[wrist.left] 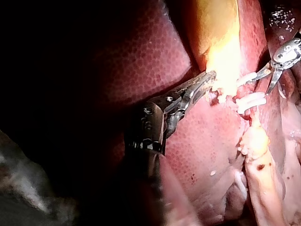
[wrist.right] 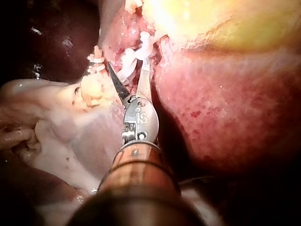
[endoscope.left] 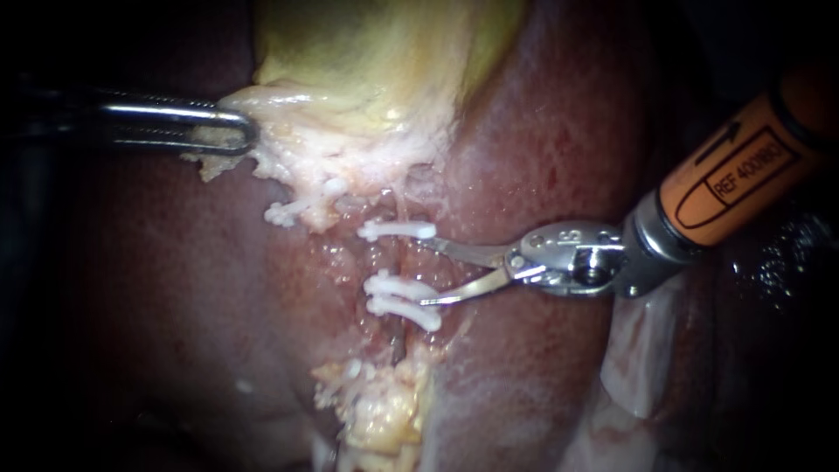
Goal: Go to the cutting position right tube
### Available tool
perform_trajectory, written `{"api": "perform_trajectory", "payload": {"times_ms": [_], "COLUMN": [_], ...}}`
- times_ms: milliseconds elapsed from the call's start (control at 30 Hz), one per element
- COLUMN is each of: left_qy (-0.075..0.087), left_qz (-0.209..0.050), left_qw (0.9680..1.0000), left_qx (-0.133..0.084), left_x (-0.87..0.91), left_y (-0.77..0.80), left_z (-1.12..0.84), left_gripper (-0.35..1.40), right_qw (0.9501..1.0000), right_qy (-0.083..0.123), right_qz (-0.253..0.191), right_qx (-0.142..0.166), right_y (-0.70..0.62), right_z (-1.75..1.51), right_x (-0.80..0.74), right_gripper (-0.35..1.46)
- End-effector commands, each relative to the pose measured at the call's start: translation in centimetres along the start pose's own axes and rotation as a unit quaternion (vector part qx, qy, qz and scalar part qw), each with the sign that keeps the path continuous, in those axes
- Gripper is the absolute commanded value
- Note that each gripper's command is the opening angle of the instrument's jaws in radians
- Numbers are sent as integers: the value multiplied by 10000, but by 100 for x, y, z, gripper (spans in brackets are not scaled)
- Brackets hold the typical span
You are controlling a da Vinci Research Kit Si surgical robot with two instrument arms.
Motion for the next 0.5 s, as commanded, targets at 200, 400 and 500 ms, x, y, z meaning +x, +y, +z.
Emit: {"api": "perform_trajectory", "payload": {"times_ms": [200,400,500], "left_qy": [0,1,3], "left_qz": [2,2,2], "left_qw": [10000,10000,10000], "left_qx": [4,6,9], "left_x": [0,0,0], "left_y": [0,0,0], "left_z": [1,2,3], "left_gripper": [-35,-35,-35], "right_qw": [9995,9981,9978], "right_qy": [131,141,134], "right_qz": [-119,-250,-298], "right_qx": [246,549,582], "right_y": [3,3,4], "right_z": [13,21,26], "right_x": [6,7,7], "right_gripper": [128,123,121]}}
